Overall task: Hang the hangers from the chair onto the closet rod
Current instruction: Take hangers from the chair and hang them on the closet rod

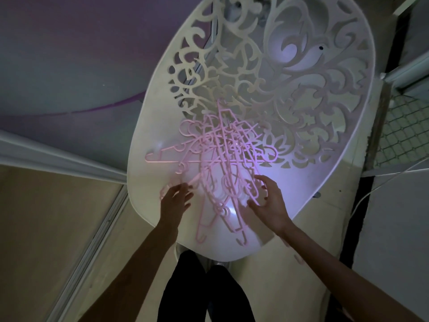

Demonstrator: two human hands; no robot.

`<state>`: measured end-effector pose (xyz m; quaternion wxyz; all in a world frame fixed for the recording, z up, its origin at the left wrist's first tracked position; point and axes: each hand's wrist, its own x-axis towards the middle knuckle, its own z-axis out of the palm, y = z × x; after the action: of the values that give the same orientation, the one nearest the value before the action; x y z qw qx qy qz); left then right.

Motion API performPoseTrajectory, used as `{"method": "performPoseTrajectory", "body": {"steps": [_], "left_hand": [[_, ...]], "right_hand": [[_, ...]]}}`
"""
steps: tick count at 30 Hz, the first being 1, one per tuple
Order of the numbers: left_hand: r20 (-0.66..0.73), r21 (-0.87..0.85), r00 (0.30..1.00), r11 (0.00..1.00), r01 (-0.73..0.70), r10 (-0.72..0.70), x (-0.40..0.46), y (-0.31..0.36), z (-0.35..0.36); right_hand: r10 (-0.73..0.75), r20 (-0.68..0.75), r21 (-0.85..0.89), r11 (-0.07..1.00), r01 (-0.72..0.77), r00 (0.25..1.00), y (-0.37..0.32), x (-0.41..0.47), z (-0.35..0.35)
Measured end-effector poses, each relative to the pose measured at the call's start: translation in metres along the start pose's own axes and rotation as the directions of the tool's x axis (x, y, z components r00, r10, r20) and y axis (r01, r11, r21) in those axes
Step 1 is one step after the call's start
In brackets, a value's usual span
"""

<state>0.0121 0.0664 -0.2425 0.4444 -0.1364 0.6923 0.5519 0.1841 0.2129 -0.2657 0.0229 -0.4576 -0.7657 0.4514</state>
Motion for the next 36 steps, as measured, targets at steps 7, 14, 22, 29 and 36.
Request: {"method": "performPoseTrajectory", "body": {"steps": [7,14,22,29,36], "left_hand": [[0.209,0.1,0.966,0.979,-0.177,0.153,-0.062,0.056,-0.003],[0.24,0.073,0.958,0.982,-0.176,0.154,-0.159,0.099,-0.044],[0.183,-0.127,0.973,0.985,-0.118,0.14,-0.246,0.118,-0.13],[0.055,0.039,0.983,0.983,-0.179,0.177,-0.334,0.12,-0.233],[-0.262,0.036,0.927,0.963,-0.268,0.268,-0.418,0.13,-0.345]], "right_hand": [[0.056,0.1,0.122,0.99,-0.068,0.993,-0.039,-0.034,-0.044],[0.153,0.34,0.056,0.982,-0.183,0.928,-0.108,-0.076,-0.104],[0.183,0.59,-0.117,0.983,-0.141,0.786,-0.191,-0.134,-0.106],[0.158,0.735,-0.182,0.983,-0.033,0.659,-0.287,-0.197,-0.055],[-0.06,0.786,-0.052,0.985,0.162,0.616,-0.386,-0.288,0.001]]}}
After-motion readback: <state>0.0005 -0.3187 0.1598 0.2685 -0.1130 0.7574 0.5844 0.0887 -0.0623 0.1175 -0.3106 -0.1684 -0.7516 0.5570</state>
